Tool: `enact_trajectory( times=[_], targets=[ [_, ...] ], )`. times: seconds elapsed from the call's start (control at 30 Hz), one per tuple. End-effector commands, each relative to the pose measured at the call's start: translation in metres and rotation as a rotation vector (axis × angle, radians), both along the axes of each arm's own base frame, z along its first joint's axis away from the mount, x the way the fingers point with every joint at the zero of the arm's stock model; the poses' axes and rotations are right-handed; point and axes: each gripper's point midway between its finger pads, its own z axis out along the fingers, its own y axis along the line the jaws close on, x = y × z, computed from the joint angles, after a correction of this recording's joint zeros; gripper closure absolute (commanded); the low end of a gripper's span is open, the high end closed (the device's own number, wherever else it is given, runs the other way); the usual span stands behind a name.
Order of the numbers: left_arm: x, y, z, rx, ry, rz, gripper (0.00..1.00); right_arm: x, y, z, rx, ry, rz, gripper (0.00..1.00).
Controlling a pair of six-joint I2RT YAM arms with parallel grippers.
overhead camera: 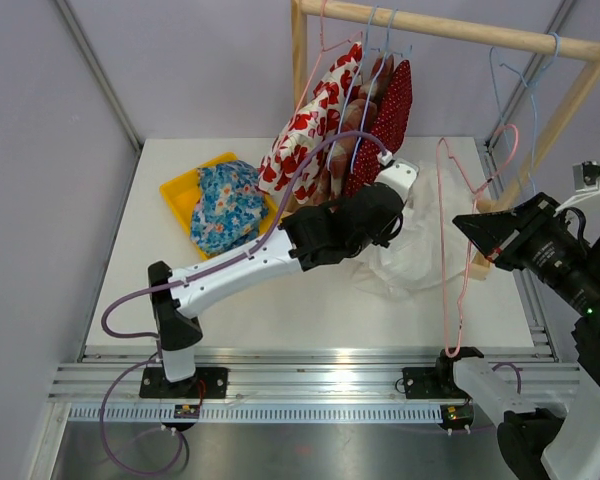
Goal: Remove the skirt from the hanger
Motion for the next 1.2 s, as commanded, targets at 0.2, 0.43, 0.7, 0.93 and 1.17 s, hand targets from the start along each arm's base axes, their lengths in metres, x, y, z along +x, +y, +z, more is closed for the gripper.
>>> enact_trajectory(
  times=[0.2, 0.43, 0.7, 0.93, 1.17],
  targets=[
    [-0.084, 0.04, -0.016, 0.022, 0.055, -0.082, 1.0, 0.053, -0.011, 0.042, 0.02, -0.093, -0.103, 1.0],
    [-0.125, 0.138, 0.005, 0.128, 0.053, 0.058, 1.0, 0.149, -0.032, 0.053, -0.013, -0.208, -0.267, 1.0],
    [-0.105, 0.203, 0.022, 0.22, -0.027, 0.207, 1.0, 0.228, -0.043, 0.083, -0.048, -0.274, -0.352, 1.0],
    [-0.075, 0.23, 0.047, 0.189, -0.047, 0.288, 1.0, 0.264, -0.051, 0.054, -0.073, -0.2, -0.393, 1.0],
    [-0.03, 0.268, 0.121, 0.137, -0.171, 0.378, 1.0, 0.261, -0.052, 0.009, -0.088, -0.124, -0.383, 1.0]
  ],
)
